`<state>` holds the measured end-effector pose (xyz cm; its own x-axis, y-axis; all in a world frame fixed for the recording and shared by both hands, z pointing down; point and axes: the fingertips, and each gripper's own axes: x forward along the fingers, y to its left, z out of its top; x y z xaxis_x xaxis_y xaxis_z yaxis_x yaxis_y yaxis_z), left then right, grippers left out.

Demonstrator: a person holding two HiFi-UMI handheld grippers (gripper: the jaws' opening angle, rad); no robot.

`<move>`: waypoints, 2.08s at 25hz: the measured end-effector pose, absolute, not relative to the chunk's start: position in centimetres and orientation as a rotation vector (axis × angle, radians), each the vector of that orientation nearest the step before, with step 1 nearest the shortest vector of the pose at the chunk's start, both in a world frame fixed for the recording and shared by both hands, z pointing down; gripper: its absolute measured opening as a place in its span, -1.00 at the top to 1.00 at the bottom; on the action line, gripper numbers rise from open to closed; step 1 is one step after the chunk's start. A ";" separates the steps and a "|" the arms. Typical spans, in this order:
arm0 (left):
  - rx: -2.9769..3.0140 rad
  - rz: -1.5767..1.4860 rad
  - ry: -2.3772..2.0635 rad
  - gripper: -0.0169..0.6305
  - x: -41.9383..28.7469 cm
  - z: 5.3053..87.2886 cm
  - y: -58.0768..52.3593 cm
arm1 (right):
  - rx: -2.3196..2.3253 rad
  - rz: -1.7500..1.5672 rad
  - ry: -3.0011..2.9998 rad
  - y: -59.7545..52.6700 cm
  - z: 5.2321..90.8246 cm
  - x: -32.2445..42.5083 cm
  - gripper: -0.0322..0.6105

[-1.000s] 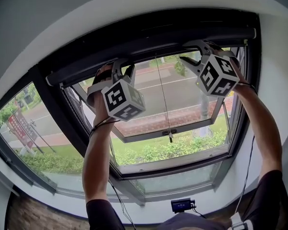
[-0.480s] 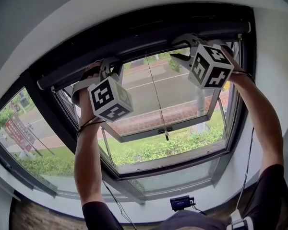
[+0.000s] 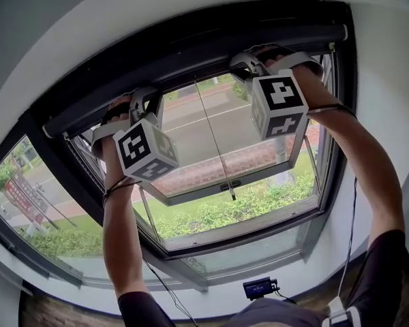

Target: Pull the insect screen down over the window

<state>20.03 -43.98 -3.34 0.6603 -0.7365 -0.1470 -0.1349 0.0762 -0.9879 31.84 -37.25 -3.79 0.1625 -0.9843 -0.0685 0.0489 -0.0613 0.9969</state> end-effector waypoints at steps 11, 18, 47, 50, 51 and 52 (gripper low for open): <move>-1.459 -0.511 0.765 0.86 20.1 -3.0 -44.1 | 1.279 -1.078 -0.987 -37.7 -3.2 32.5 0.82; -1.507 -0.597 0.705 0.87 19.8 0.6 -43.6 | 1.218 -0.989 -1.080 -37.4 0.4 32.4 0.83; -1.772 -0.814 0.476 0.88 20.7 25.4 -43.5 | 0.994 -0.638 -1.313 -37.3 25.1 33.3 0.83; -1.805 -0.840 0.452 0.88 20.6 27.3 -43.6 | 0.970 -0.605 -1.334 -37.5 26.8 33.2 0.83; -1.810 -0.850 0.447 0.88 20.6 27.8 -43.7 | 0.964 -0.597 -1.339 -37.5 27.3 33.2 0.83; -1.811 -0.862 0.442 0.88 20.6 28.6 -43.8 | 0.959 -0.587 -1.346 -37.6 28.1 33.2 0.83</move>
<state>20.57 -43.76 28.59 0.6745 -0.6493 0.3515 0.0939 -0.3967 -0.9131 33.17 -37.57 28.06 0.1717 -0.8251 0.5383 -0.1666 0.5142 0.8413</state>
